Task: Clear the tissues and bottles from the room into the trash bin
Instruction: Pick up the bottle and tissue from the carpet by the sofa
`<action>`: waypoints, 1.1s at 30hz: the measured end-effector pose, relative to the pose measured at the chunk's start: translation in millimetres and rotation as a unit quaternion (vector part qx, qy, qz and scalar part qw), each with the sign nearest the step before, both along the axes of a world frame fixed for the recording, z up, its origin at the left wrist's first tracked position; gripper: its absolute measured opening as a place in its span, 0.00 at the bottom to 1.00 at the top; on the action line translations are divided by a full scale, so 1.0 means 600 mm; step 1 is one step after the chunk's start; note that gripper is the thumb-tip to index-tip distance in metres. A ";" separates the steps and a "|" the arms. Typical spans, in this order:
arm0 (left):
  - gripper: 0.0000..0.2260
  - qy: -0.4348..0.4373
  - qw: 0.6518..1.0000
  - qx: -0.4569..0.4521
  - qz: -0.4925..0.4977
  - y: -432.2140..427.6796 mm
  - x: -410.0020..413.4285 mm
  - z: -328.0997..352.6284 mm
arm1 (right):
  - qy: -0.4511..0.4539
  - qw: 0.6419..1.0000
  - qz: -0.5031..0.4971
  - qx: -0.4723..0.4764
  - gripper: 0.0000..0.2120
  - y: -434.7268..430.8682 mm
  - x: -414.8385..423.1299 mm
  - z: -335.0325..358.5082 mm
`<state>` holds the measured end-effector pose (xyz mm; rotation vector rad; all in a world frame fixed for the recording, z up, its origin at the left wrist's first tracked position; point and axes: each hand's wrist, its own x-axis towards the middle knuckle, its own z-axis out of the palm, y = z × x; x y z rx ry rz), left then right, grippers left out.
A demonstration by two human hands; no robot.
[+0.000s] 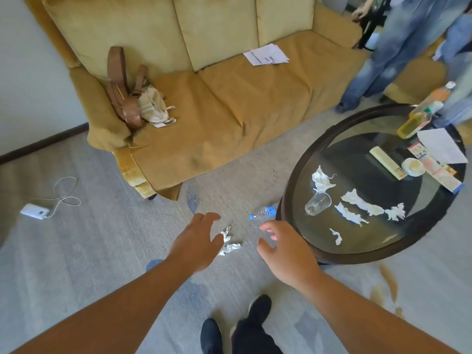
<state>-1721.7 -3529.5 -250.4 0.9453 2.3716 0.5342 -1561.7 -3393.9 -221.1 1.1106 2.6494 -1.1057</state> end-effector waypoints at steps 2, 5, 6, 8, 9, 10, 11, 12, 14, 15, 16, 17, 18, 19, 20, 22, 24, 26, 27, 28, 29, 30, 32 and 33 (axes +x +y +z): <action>0.19 -0.011 1.000 -0.013 -0.003 0.022 -0.013 -0.019 | -0.004 1.000 0.004 -0.010 0.17 0.023 -0.017 -0.017; 0.19 -0.022 0.999 -0.029 0.003 0.055 -0.031 -0.042 | -0.017 1.000 0.013 -0.022 0.17 0.064 -0.044 -0.043; 0.19 -0.024 0.999 -0.035 0.006 0.067 -0.038 -0.050 | -0.020 0.999 0.018 -0.027 0.17 0.080 -0.054 -0.052; 0.19 -0.028 0.998 -0.048 0.009 0.093 -0.051 -0.066 | -0.023 0.999 0.022 -0.042 0.17 0.109 -0.072 -0.072; 0.19 -0.031 0.998 -0.050 0.010 0.106 -0.058 -0.076 | -0.025 0.998 0.024 -0.050 0.17 0.122 -0.081 -0.081; 0.19 -0.034 0.998 -0.051 0.012 0.118 -0.065 -0.085 | -0.027 0.998 0.027 -0.056 0.17 0.134 -0.089 -0.091; 0.19 -0.039 0.998 -0.054 0.015 0.130 -0.072 -0.094 | -0.031 0.997 0.029 -0.062 0.17 0.145 -0.095 -0.101; 0.20 -0.043 0.997 -0.056 0.017 0.141 -0.078 -0.104 | -0.034 0.997 0.029 -0.067 0.17 0.155 -0.102 -0.110; 0.20 -0.051 0.997 -0.062 0.017 0.158 -0.089 -0.125 | -0.042 0.996 0.028 -0.075 0.17 0.171 -0.111 -0.132; 0.20 -0.056 0.996 -0.064 0.016 0.164 -0.094 -0.137 | -0.047 0.995 0.026 -0.078 0.17 0.179 -0.116 -0.144; 0.20 -0.060 0.996 -0.067 0.014 0.169 -0.100 -0.150 | -0.053 0.995 0.023 -0.083 0.18 0.185 -0.120 -0.158; 0.20 -0.062 0.995 -0.071 0.009 0.174 -0.106 -0.165 | -0.058 0.994 0.018 -0.088 0.18 0.190 -0.125 -0.173; 0.20 -0.062 0.995 -0.077 0.005 0.177 -0.113 -0.182 | -0.062 0.994 0.013 -0.092 0.18 0.194 -0.131 -0.189; 0.20 -0.063 0.995 -0.083 0.000 0.180 -0.120 -0.200 | -0.066 0.993 0.007 -0.094 0.18 0.197 -0.137 -0.207; 0.19 -0.066 0.994 -0.088 -0.005 0.183 -0.127 -0.221 | -0.072 0.993 0.000 -0.096 0.18 0.199 -0.143 -0.225; 0.19 -0.075 0.992 -0.097 -0.021 0.189 -0.144 -0.270 | -0.086 0.992 -0.006 -0.095 0.18 0.202 -0.154 -0.269; 0.19 -0.091 0.989 -0.107 -0.039 0.192 -0.161 -0.332 | -0.104 0.990 -0.007 -0.095 0.18 0.199 -0.163 -0.320; 0.19 -0.107 0.986 -0.114 -0.057 0.196 -0.178 -0.398 | -0.119 0.988 -0.020 -0.098 0.18 0.194 -0.173 -0.376; 0.19 -0.111 0.985 -0.114 -0.068 0.199 -0.187 -0.433 | -0.124 0.987 -0.031 -0.098 0.18 0.191 -0.178 -0.406; 0.20 -0.113 0.984 -0.114 -0.077 0.201 -0.196 -0.467 | -0.127 0.986 -0.044 -0.097 0.17 0.188 -0.184 -0.435; 0.20 -0.114 0.983 -0.115 -0.084 0.202 -0.205 -0.499 | -0.130 0.985 -0.059 -0.100 0.17 0.184 -0.190 -0.466; 0.20 -0.115 0.982 -0.117 -0.090 0.204 -0.214 -0.531 | -0.132 0.983 -0.074 -0.101 0.17 0.180 -0.198 -0.497; 0.20 -0.113 0.981 -0.116 -0.103 0.207 -0.231 -0.590 | -0.136 0.981 -0.093 -0.103 0.18 0.173 -0.215 -0.560; 0.21 -0.111 0.981 -0.115 -0.110 0.208 -0.237 -0.619 | -0.139 0.980 -0.098 -0.105 0.19 0.169 -0.224 -0.592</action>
